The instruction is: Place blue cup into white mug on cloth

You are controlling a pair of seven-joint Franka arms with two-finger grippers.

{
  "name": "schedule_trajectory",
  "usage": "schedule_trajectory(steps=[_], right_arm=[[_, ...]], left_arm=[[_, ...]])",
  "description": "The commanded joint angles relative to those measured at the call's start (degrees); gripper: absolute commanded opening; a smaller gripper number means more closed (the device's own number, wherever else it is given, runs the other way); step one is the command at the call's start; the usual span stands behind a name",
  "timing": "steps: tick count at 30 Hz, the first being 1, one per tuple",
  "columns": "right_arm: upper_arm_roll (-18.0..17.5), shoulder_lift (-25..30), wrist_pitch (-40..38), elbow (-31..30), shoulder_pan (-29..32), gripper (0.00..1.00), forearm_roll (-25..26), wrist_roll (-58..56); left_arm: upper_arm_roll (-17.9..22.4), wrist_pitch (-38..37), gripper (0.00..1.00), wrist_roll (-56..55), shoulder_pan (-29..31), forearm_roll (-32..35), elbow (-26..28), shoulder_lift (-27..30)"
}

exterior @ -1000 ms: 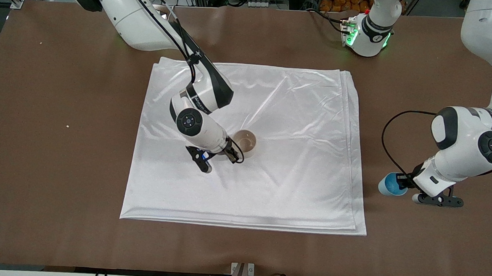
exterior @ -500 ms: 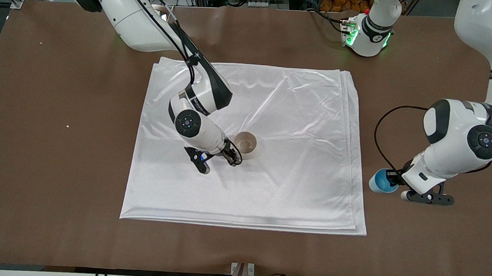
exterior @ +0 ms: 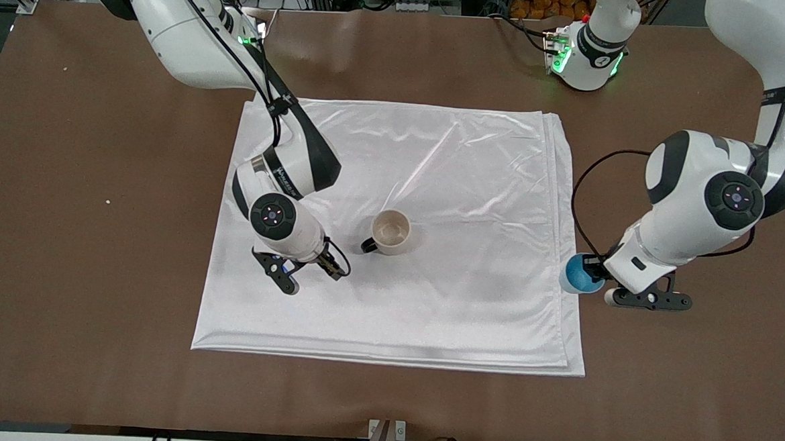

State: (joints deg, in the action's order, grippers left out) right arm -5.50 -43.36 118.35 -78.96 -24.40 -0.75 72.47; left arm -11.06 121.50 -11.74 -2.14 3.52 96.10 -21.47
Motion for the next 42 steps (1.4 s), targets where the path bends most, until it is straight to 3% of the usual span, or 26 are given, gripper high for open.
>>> schedule_trajectory(steps=[1, 15, 21, 27, 30, 35, 42], right_arm=[[-0.6, 1.5, -6.2, -0.1, 3.5, 1.00, 1.9, -9.1], [-0.7, 6.6, -17.2, -2.9, 14.1, 1.00, 1.8, -31.0], [-0.7, 11.3, -15.8, -10.8, 14.8, 1.00, 1.8, -32.5], [-0.7, 16.5, -14.6, -18.9, 15.3, 1.00, 1.8, -34.8], [-0.7, 19.9, -13.1, -24.1, 15.8, 1.00, 1.8, -36.1], [-0.7, 25.4, -11.0, -32.1, 16.1, 1.00, 1.7, -37.8], [-0.7, 32.6, -11.3, -40.2, 16.1, 1.00, 1.6, -39.2]], left_arm=[[-3.0, -1.7, 0.00, -6.6, -0.5, 1.5, 0.1, 1.2], [-12.1, -2.3, 0.00, -22.4, -1.2, 1.6, 0.0, 1.3], [-15.7, -2.3, 0.00, -27.6, -2.4, 1.7, 0.0, 1.3], [-15.8, -2.2, 0.00, -37.1, -8.4, 2.4, -0.4, 1.0], [-15.7, -2.2, 0.00, -41.9, -12.4, 6.2, -1.7, -0.1], [-15.1, -2.2, 0.00, -50.2, -19.3, 10.5, -5.0, -3.8], [-15.0, -1.9, 0.00, -52.1, -22.0, 10.7, -9.6, -8.8]])
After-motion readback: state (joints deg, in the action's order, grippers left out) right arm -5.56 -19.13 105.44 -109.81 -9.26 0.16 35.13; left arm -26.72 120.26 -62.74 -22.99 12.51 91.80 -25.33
